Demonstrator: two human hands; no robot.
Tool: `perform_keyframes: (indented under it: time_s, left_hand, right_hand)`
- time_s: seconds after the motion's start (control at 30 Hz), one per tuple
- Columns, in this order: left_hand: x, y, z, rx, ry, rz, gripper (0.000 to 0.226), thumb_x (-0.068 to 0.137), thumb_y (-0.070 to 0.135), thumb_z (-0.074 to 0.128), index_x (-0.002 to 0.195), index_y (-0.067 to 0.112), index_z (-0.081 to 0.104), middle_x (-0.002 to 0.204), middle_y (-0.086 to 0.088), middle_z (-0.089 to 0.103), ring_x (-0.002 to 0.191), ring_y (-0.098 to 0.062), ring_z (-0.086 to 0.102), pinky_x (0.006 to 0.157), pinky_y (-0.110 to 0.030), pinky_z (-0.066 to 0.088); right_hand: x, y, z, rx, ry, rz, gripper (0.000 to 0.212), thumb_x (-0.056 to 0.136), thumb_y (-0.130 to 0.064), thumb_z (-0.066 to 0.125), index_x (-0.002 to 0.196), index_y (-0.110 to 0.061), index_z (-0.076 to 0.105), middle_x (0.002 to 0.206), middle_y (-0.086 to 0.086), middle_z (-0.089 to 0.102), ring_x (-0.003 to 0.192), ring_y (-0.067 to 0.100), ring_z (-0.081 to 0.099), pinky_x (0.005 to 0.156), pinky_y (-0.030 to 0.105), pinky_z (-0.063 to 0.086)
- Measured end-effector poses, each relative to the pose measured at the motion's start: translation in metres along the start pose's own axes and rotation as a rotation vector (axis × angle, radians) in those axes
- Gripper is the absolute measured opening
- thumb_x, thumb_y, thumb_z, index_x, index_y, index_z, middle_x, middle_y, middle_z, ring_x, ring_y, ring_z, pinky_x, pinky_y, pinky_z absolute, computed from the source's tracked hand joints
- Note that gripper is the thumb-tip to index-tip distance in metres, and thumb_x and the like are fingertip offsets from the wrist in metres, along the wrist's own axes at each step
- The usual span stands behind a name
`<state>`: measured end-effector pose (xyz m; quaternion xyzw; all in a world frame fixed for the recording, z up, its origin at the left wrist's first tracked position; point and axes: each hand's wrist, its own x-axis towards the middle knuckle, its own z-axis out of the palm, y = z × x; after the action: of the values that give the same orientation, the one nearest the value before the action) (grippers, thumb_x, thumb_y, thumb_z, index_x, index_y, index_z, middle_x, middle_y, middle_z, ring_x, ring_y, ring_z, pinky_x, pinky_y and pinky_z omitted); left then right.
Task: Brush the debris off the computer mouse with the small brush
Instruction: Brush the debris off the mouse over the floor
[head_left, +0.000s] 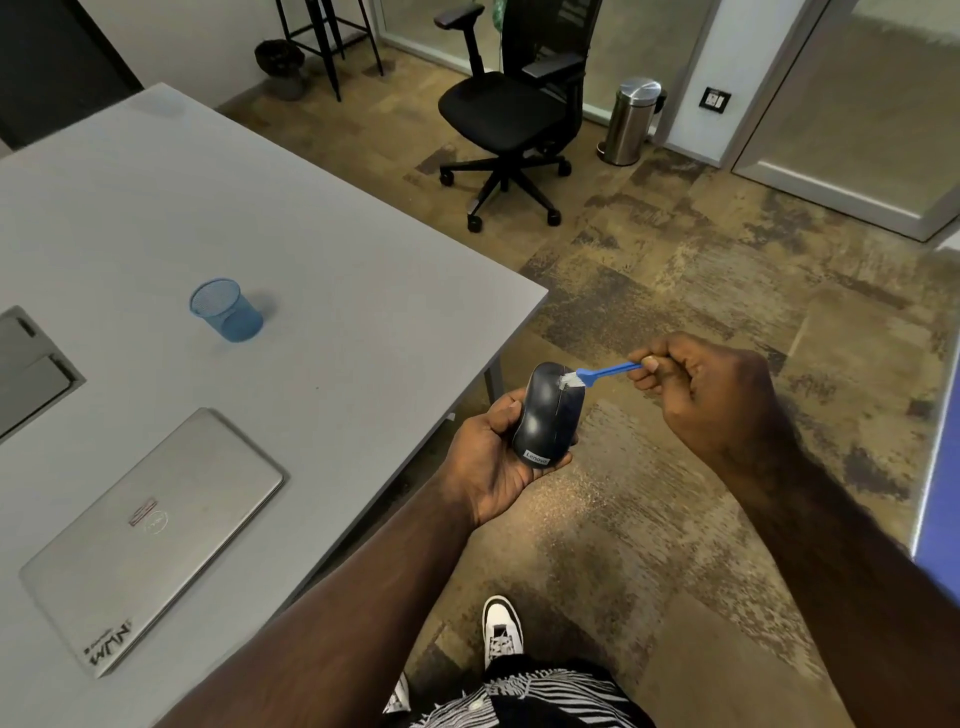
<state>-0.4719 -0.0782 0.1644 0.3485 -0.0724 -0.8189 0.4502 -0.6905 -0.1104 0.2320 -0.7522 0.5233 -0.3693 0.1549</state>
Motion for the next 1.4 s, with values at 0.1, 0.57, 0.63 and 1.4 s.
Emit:
perform_keyframes:
  time_s: [0.1, 0.57, 0.63, 1.4]
  left_hand:
    - [0.000, 0.001, 0.001, 0.009, 0.010, 0.003, 0.038, 0.099, 0.020, 0.035, 0.129, 0.011, 0.055, 0.120, -0.023, 0.062, 0.097, -0.041, 0.065, 0.074, -0.044, 0.057]
    - [-0.001, -0.001, 0.003, 0.053, -0.006, 0.013, 0.035, 0.098, 0.019, 0.033, 0.120, 0.011, 0.060, 0.116, -0.022, 0.063, 0.096, -0.041, 0.063, 0.071, -0.043, 0.056]
    - [0.000, -0.001, 0.004, 0.061, -0.004, 0.008, 0.036, 0.098, 0.019, 0.033, 0.121, 0.011, 0.060, 0.118, -0.022, 0.062, 0.097, -0.041, 0.063, 0.073, -0.043, 0.056]
    - [0.005, 0.000, 0.011, 0.045, -0.045, -0.017, 0.039, 0.099, 0.019, 0.035, 0.132, 0.010, 0.052, 0.122, -0.023, 0.059, 0.096, -0.042, 0.063, 0.071, -0.043, 0.056]
  right_hand:
    - [-0.003, -0.010, -0.003, 0.016, -0.093, -0.068, 0.020, 0.094, -0.012, 0.055, 0.102, -0.010, 0.073, 0.082, 0.001, 0.076, 0.073, 0.010, 0.075, 0.062, 0.038, 0.064]
    - [0.000, -0.010, -0.008, 0.010, -0.101, -0.091, 0.020, 0.094, -0.010, 0.055, 0.101, -0.006, 0.074, 0.082, 0.004, 0.077, 0.072, 0.013, 0.075, 0.061, 0.040, 0.064]
    - [0.001, -0.009, -0.006, -0.031, -0.045, -0.048, 0.023, 0.094, -0.013, 0.052, 0.101, -0.008, 0.074, 0.083, 0.005, 0.077, 0.072, 0.016, 0.075, 0.061, 0.042, 0.064]
    - [-0.001, -0.018, -0.010, -0.088, -0.032, -0.056, 0.023, 0.094, -0.012, 0.055, 0.106, -0.005, 0.074, 0.086, 0.009, 0.077, 0.075, 0.024, 0.076, 0.061, 0.043, 0.062]
